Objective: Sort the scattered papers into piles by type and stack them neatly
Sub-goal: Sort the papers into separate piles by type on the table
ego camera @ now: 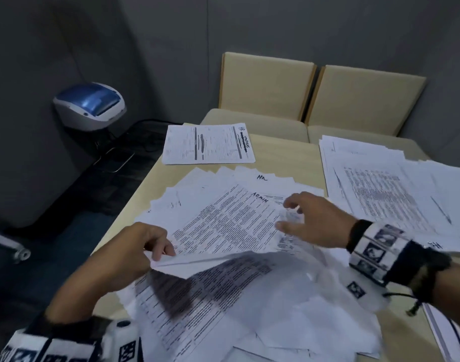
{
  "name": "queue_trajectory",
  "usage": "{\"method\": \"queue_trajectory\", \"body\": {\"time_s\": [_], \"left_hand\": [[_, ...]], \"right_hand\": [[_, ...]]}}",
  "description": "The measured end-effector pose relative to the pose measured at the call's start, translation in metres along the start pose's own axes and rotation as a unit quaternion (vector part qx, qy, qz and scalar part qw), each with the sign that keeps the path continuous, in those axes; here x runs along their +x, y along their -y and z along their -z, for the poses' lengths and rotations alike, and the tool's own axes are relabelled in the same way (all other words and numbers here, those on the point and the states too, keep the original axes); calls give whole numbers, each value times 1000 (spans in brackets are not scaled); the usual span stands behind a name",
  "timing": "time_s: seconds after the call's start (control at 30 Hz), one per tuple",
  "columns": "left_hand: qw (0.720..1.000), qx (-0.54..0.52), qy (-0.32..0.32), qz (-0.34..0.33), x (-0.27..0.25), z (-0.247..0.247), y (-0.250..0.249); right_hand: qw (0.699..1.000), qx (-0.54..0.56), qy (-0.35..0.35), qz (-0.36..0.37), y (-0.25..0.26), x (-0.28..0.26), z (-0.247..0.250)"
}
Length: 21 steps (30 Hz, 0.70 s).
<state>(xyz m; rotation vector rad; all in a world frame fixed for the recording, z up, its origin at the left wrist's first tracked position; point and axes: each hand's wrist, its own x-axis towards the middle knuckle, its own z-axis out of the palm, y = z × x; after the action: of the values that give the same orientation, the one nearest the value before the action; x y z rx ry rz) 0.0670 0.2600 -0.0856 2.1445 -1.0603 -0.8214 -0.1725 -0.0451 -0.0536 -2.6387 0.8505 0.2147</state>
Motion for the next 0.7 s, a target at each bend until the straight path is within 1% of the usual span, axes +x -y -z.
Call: {"method": "queue_trajectory", "body": {"time_s": [0.1, 0.17, 0.2, 0.23, 0.27, 0.3, 0.37, 0.4, 0.43, 0.5, 0.53, 0.6, 0.63, 0.67, 0.7], "left_hand": [[1000, 15, 13, -14, -6, 9, -2], [999, 15, 16, -37, -12, 13, -8], [999, -2, 27, -47, -14, 14, -11], [998, -22, 35, -50, -15, 15, -11], [998, -35, 37, -47, -17, 16, -10], [998, -46, 34, -40, -18, 17, -9], [997, -71, 19, -27, -18, 18, -7], [996, -91, 12, -22, -18, 17, -7], [994, -112, 7, -17, -19, 17, -9], [988, -155, -4, -10, -21, 15, -14], [984, -177, -13, -14, -20, 14, -14], [978, -205, -24, -24, -20, 12, -16], [975, -218, -19, -27, -20, 11, -19], [973, -230, -9, -27, -20, 9, -22], [970, -242, 0, -25, -21, 7, -25]], "right_hand": [[998, -48, 20, -25, 11, 9, -24], [997, -32, 27, -58, 12, 15, -30], [997, -16, 27, -71, 13, 17, -29], [996, 7, 33, -84, 14, 21, -29], [995, 40, 23, -86, 13, 24, -28], [993, 88, -5, -83, 15, 24, -29], [977, 204, -46, -45, 18, 14, -29], [964, 261, -54, -10, 23, 6, -28], [943, 326, -59, 24, 29, -7, -26], [884, 453, -63, 101, 48, -35, -18], [863, 487, -75, 116, 55, -47, -18], [840, 523, -114, 91, 64, -66, -23], [818, 553, -121, 103, 69, -77, -28], [788, 591, -137, 107, 72, -86, -34], [758, 628, -153, 89, 73, -93, -40]]}}
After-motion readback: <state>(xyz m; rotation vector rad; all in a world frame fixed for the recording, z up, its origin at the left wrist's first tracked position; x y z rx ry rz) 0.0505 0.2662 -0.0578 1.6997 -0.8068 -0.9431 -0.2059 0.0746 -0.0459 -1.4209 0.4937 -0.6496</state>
